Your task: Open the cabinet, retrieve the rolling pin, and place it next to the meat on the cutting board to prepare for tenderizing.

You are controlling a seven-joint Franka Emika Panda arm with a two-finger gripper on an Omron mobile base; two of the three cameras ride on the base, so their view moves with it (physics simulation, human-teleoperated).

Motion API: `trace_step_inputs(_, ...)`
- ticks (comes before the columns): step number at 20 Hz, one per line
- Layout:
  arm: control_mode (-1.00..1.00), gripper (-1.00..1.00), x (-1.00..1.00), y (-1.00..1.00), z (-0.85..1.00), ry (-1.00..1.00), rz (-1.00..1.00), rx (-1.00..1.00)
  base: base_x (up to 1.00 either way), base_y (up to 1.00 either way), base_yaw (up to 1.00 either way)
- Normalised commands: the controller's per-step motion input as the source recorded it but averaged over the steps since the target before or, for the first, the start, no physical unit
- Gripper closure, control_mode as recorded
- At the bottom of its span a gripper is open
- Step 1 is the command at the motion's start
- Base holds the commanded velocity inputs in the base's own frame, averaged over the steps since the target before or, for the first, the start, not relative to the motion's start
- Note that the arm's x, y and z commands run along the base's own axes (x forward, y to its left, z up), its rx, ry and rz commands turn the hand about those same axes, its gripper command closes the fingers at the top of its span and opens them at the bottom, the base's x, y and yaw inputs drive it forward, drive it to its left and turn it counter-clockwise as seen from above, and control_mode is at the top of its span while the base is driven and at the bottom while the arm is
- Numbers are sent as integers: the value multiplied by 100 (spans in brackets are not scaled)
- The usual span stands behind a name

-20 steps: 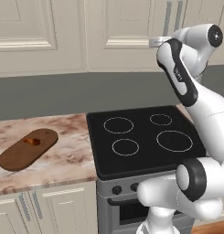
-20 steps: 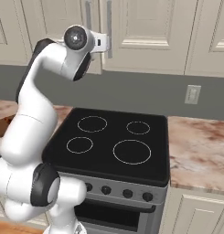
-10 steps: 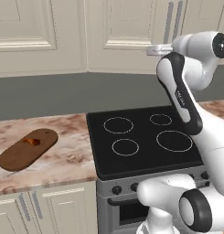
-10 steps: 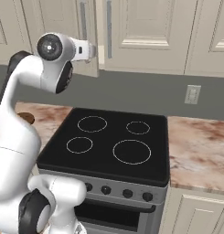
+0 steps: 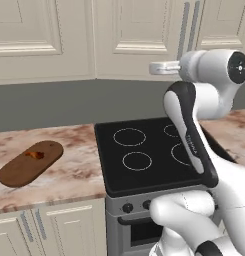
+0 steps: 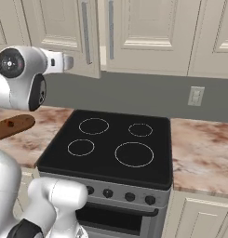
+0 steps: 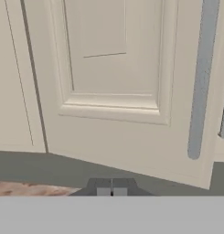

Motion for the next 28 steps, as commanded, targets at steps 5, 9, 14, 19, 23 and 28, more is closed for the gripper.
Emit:
trace_step_inputs(5, -100, -100, -49, 3, 1, 0, 0, 6, 0, 0, 0)
trace_step_inputs(9, -100, -100, -40, -54, 3, 0, 0, 11, 0, 0, 0)
trace_step_inputs(14, -100, -100, -48, -75, 6, 0, 0, 15, 0, 0, 0)
trace_step_inputs(19, -100, -100, -33, -59, 1, 0, 0, 18, 0, 0, 0)
trace_step_inputs(23, -100, -100, -1, -36, 4, 6, 0, 26, 0, 0, 0)
trace_step_inputs(28, -100, -100, 2, -29, 6, 10, 0, 33, 0, 0, 0)
